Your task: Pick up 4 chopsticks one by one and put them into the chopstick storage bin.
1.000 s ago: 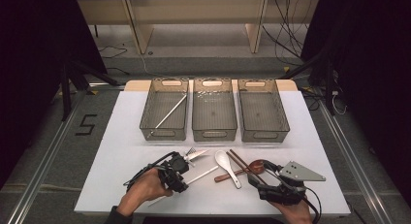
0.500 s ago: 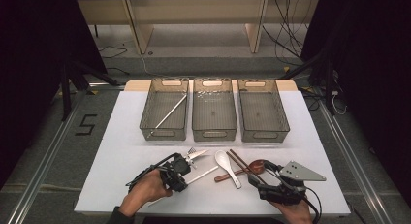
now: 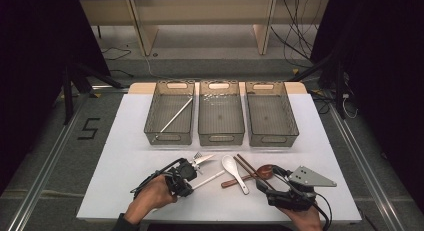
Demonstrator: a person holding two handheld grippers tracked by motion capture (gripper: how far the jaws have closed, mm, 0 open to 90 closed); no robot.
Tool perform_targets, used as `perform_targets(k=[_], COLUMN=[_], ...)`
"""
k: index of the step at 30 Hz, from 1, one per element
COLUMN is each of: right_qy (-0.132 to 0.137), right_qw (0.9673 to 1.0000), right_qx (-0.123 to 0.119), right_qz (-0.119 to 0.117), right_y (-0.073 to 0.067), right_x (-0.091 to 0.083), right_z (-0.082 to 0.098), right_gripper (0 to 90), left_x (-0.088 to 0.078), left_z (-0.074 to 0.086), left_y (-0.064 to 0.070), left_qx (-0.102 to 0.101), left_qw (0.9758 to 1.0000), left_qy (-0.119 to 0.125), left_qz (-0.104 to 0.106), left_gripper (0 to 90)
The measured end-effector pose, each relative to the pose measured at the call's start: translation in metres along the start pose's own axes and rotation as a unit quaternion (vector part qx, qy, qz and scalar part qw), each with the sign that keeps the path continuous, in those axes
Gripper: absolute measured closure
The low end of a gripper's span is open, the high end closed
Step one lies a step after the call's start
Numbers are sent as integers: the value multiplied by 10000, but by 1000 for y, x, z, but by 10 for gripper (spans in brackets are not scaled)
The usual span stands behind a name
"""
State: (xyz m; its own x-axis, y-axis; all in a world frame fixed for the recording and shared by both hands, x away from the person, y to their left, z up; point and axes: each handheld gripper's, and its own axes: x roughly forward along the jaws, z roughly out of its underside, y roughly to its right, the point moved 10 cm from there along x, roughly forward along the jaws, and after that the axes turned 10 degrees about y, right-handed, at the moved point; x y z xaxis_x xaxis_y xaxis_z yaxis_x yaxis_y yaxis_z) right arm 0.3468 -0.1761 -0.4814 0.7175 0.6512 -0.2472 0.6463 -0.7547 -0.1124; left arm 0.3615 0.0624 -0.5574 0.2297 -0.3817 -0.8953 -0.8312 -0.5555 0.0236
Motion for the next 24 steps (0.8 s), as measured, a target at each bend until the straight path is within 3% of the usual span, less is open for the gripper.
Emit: perform_targets(k=[24], right_qy=[4], right_qw=[10000], right_qx=[12], right_qz=[30], right_y=[1], right_x=[-1], right_z=[0], right_gripper=[261], left_x=[-9], left_z=[-2], left_y=[-6], left_qx=[75], left_qw=[9998], left_qy=[149], left_qz=[-127], left_gripper=[842])
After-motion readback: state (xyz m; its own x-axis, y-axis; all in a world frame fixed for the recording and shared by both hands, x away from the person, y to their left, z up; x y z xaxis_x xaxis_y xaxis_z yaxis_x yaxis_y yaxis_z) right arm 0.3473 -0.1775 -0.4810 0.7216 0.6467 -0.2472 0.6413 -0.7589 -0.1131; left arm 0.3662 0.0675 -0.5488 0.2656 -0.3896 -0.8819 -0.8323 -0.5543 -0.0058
